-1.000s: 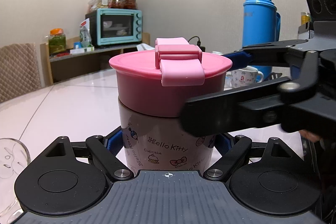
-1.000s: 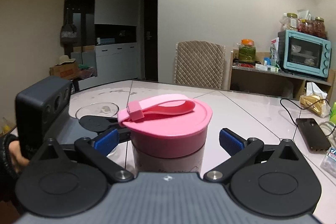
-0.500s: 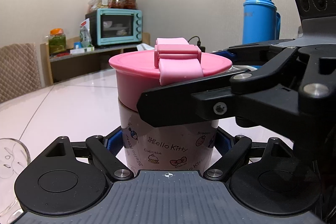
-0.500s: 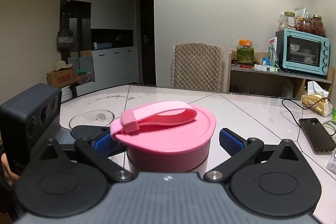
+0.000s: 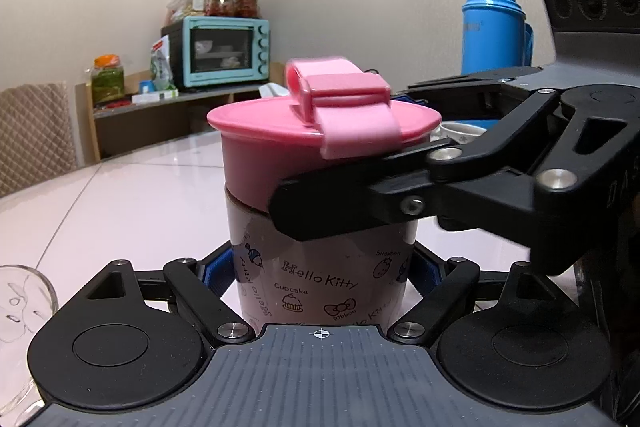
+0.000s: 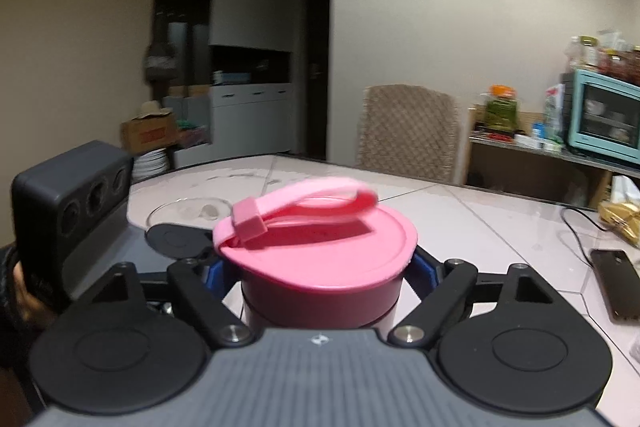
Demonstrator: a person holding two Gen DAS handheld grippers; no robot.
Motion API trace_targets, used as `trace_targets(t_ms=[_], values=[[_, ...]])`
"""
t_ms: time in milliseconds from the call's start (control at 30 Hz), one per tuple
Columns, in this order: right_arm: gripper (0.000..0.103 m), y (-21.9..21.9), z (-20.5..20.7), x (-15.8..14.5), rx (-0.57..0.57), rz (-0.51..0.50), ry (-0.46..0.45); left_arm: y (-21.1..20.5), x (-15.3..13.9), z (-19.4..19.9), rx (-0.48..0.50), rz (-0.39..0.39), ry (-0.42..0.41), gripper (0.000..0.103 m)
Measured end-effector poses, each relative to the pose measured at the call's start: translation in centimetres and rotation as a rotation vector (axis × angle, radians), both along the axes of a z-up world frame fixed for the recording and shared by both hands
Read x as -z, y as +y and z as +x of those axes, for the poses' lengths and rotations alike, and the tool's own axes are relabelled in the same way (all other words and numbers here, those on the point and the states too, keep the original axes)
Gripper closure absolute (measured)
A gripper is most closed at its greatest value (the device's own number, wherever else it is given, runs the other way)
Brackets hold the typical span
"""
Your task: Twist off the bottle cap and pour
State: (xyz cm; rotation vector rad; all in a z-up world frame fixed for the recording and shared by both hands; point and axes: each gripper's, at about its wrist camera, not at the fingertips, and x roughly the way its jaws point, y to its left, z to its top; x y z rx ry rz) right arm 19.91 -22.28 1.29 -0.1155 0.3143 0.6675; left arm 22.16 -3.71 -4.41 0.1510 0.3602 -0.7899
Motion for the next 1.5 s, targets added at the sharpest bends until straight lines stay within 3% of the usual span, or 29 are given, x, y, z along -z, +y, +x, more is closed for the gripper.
trace_targets(t_ms=[533, 733, 833, 933, 1033, 1233, 1500], values=[[0.018, -4.9, 4.4, -0.9, -0.579, -0.035, -0.016, 0.9, 0.1, 0.2, 0.080, -0.008, 0.001, 0.013], [0.018, -5.3, 4.9, -1.6, -0.662, -0.046, -0.006, 1.2, 0.3, 0.1, 0.114, -0.003, -0.003, 0.013], [0.018, -5.1, 4.4, -1.9, -0.651, -0.058, -0.020, 1.2, 0.3, 0.3, 0.121, 0.003, -0.007, 0.013], [0.009, -4.9, 3.5, -2.1, -0.614, -0.077, -0.045, 1.2, 0.3, 0.6, 0.124, 0.002, -0.005, 0.013], [0.008, -5.0, 2.7, -2.0, -0.569, -0.089, -0.051, 1.2, 0.3, 0.6, 0.126, 0.003, -0.006, 0.013], [0.001, -5.5, 1.0, -1.8, -0.393, -0.040, -0.043, 1.2, 0.3, 0.6, 0.129, 0.010, -0.017, 0.013], [0.000, -3.7, -2.4, -1.5, -0.165, -0.009, -0.018, 1.3, 0.2, 0.7, 0.129, 0.011, -0.018, 0.013]])
